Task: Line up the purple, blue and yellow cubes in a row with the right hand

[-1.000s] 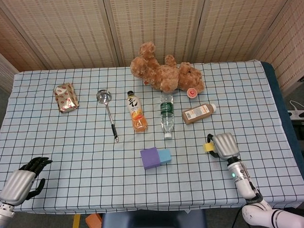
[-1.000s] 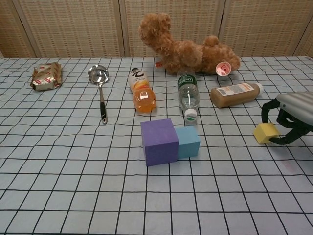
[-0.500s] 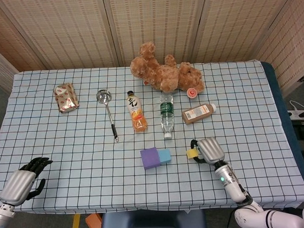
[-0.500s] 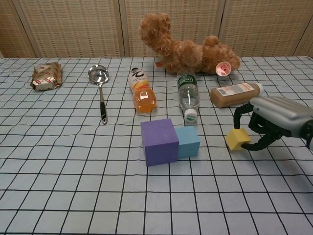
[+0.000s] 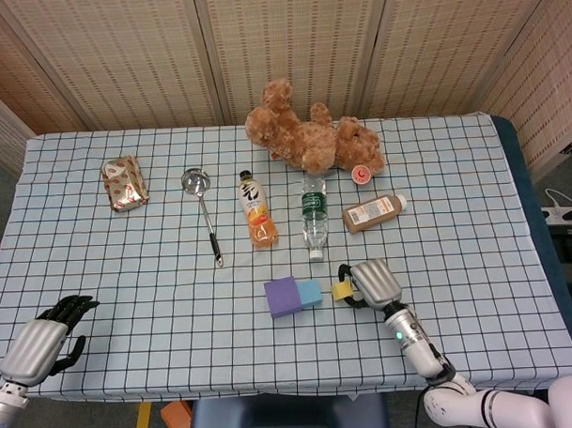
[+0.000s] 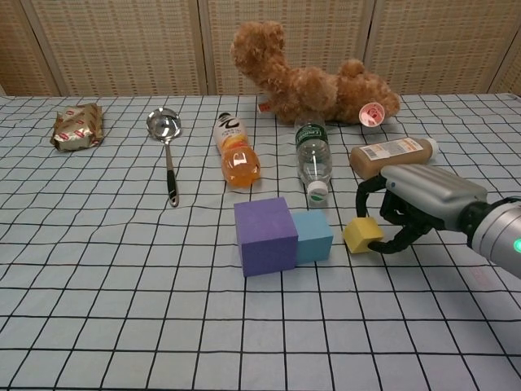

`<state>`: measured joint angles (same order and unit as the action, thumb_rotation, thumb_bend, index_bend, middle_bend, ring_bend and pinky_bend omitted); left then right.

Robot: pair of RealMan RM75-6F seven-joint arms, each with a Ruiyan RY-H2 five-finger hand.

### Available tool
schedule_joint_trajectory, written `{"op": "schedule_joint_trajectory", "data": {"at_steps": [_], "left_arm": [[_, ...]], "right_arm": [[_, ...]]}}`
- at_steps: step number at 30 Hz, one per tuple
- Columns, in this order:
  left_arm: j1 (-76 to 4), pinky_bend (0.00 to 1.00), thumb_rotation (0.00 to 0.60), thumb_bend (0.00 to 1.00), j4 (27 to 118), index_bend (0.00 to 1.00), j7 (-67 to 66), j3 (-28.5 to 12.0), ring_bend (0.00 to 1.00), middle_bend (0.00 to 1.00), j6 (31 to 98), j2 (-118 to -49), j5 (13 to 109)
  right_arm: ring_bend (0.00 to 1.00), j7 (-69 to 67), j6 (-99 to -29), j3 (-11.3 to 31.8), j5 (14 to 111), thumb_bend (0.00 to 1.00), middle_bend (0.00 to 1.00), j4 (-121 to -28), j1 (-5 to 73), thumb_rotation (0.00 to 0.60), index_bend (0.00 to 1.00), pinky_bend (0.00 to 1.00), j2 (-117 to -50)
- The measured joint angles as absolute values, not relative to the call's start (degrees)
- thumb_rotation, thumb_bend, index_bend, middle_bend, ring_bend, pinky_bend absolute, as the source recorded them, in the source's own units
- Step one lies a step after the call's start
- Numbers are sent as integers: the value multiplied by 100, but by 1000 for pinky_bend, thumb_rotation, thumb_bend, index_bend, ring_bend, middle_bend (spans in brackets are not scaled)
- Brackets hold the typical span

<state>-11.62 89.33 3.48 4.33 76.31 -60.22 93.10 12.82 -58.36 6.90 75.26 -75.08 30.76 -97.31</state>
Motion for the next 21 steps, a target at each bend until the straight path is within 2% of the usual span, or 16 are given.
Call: {"op": "schedule_joint_trajectory", "data": {"at_steps": [21], "left_arm": [[-1170,338,600,561,8926,192,340,428,113,140,7609,-6026,9290]], "right_arm": [[1000,1180,-5759,781,7477,129,951,-7130,3286,600,545,1000,-10159]]}}
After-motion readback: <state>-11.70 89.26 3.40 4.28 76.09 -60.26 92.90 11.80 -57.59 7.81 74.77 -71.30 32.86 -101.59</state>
